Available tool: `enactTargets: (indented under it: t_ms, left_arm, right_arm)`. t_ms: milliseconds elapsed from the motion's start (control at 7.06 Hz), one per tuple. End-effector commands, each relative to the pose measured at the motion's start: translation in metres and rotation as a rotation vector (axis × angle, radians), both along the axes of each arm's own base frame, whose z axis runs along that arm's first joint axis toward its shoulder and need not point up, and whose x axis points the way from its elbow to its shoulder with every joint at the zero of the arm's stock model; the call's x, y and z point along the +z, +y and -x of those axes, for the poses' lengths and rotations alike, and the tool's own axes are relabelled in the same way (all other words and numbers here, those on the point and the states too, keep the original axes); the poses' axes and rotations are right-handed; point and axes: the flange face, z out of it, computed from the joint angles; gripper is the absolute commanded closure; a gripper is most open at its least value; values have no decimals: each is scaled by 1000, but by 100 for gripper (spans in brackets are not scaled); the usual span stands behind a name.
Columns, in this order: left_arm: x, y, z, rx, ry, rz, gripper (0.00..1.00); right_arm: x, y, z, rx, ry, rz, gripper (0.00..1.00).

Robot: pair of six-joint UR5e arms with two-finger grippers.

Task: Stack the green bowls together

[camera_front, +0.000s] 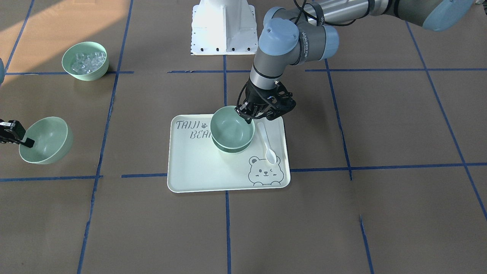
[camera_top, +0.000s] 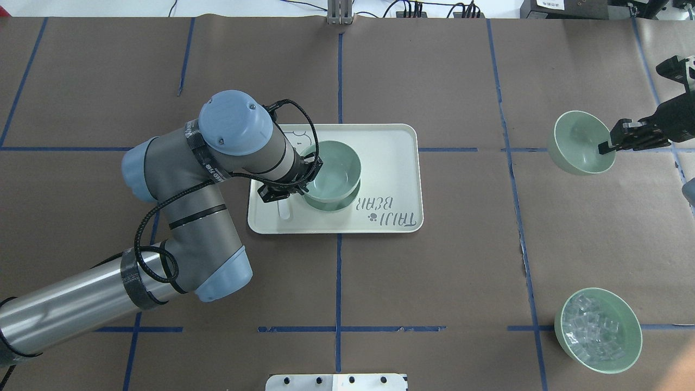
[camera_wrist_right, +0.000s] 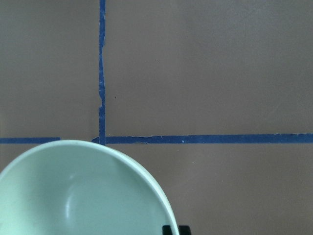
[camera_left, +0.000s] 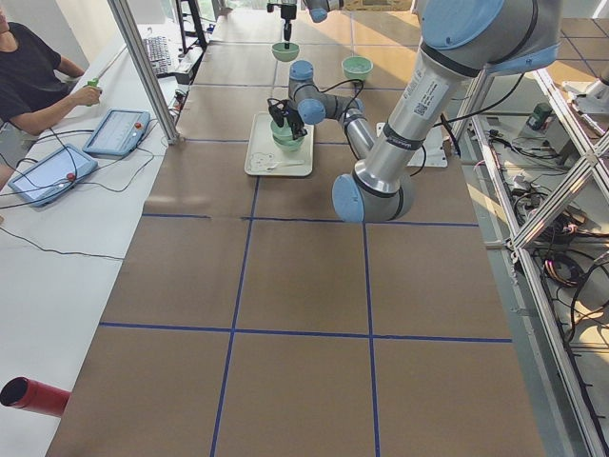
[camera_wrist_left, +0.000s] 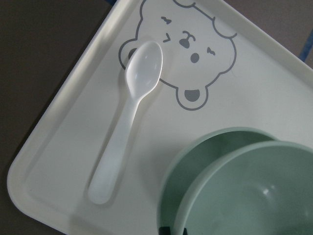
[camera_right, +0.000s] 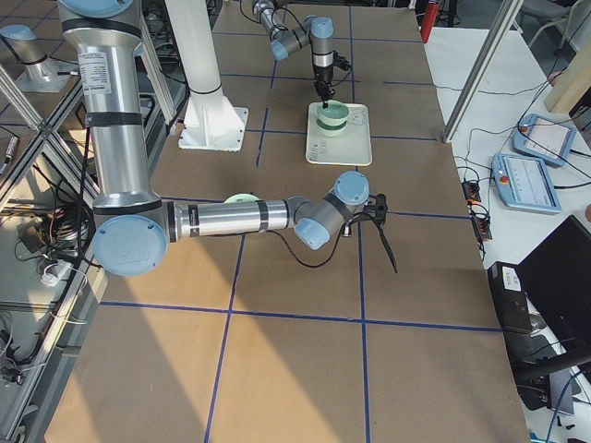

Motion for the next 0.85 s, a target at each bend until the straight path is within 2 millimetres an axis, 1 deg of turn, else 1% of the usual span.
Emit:
enactTargets:
  t_ms: [0, 142, 283, 567, 709]
  left_arm:
    - [0, -3, 2, -5, 4, -3, 100]
    - [1, -3, 1, -6, 2, -1, 100]
    - [5, -2, -3, 2, 2, -6, 1]
    - [2, -3, -1, -2, 25, -36, 0]
    - [3, -4, 2, -3, 25, -38, 0]
  right_arm:
    - [-1, 0, 0, -1, -1, -2, 100]
    - [-1, 0, 0, -1, 0, -1, 100]
    - [-1, 0, 0, -1, 0, -1, 100]
    - [-5, -3, 2, 1, -3, -5, 100]
    - [-13, -8, 4, 12, -12, 4, 100]
